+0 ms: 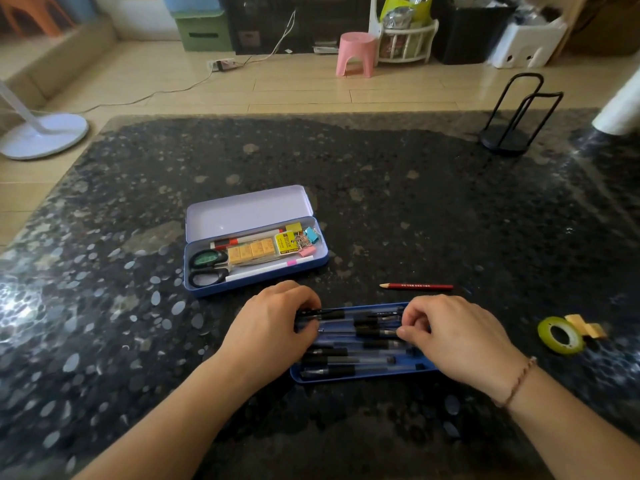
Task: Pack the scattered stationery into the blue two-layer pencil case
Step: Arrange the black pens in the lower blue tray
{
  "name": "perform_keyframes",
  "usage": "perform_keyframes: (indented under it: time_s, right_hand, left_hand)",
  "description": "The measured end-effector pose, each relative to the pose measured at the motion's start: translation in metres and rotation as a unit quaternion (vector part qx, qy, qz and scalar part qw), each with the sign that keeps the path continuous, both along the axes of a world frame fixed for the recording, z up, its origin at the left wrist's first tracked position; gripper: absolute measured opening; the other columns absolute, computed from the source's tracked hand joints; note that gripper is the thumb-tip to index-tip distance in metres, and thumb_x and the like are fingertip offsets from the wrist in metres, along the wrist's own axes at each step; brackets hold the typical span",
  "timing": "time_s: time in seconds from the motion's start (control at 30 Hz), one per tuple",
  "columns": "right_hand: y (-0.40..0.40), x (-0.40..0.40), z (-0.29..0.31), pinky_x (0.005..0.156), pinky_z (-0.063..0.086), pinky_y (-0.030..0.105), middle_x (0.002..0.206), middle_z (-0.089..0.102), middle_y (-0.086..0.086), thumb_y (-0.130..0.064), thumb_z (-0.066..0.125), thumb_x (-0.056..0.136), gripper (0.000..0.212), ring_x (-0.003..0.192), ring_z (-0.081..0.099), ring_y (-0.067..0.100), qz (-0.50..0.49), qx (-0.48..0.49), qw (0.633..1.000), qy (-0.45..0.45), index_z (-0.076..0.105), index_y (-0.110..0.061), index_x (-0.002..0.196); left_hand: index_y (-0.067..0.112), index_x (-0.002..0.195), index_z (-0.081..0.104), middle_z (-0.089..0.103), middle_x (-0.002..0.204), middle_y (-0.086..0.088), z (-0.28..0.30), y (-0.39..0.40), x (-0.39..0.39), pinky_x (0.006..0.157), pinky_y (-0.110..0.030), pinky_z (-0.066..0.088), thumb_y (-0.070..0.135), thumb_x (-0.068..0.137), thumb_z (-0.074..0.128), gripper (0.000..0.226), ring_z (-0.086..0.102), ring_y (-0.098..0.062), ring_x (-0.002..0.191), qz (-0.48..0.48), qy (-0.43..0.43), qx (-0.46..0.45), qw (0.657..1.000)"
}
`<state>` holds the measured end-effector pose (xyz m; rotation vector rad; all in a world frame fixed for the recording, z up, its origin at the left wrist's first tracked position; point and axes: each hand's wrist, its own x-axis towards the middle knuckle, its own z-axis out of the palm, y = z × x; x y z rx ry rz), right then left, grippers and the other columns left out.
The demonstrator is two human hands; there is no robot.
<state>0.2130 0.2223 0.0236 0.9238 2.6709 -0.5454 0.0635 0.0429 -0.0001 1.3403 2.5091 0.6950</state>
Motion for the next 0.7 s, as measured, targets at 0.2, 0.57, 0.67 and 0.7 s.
perform_keyframes:
  time_s: [0.2, 0.57, 0.67, 0.7]
  right_hand:
    - [0.01, 0.006, 0.007, 0.052, 0.041, 0.014, 0.075, 0.065, -0.011, -0.038, 0.066, 0.086, 0.009, 0.058, 0.057, -0.009, -0.018, -0.113, 0.989, 0.091, 0.062, -0.034, 0.079]
    - [-0.016, 0.006, 0.055, 0.065, 0.054, 0.023, 0.088, 0.073, -0.006, -0.022, 0.069, 0.077, 0.017, 0.078, 0.069, 0.015, -0.025, -0.218, 0.832, 0.51, 0.066, -0.029, 0.092]
    - [-0.033, 0.003, 0.061, 0.062, 0.053, 0.022, 0.093, 0.073, 0.002, -0.017, 0.069, 0.081, 0.02, 0.071, 0.067, 0.017, -0.042, -0.259, 0.762, 0.592, 0.062, -0.02, 0.099]
    - [-0.039, 0.002, 0.057, 0.063, 0.053, 0.023, 0.097, 0.071, 0.002, -0.019, 0.071, 0.082, 0.024, 0.074, 0.067, 0.018, -0.05, -0.271, 0.757, 0.593, 0.06, -0.019, 0.103]
  left_hand:
    - [0.033, 0.105, 0.063, 0.054, 0.098, 0.023, 0.001, -0.004, -0.003, 0.07, -0.009, 0.04, 0.031, 0.082, 0.069, 0.024, 0.051, 0.003, 0.077, -0.007, 0.0, 0.002, 1.0]
    - [0.032, 0.117, 0.064, 0.069, 0.098, 0.019, 0.069, -0.001, 0.027, 0.081, -0.02, 0.048, 0.029, 0.089, 0.061, 0.029, 0.062, 0.001, 0.093, -0.068, 0.023, 0.163, 0.984]
    - [0.034, 0.114, 0.064, 0.07, 0.088, 0.012, 0.078, -0.001, 0.037, 0.073, -0.022, 0.052, 0.017, 0.085, 0.064, 0.034, 0.067, -0.007, 0.08, -0.058, -0.11, 0.228, 0.966]
    - [0.03, 0.111, 0.065, 0.071, 0.085, 0.006, 0.079, 0.001, 0.038, 0.072, -0.023, 0.053, 0.012, 0.084, 0.064, 0.033, 0.067, -0.011, 0.076, -0.029, -0.216, 0.279, 0.935]
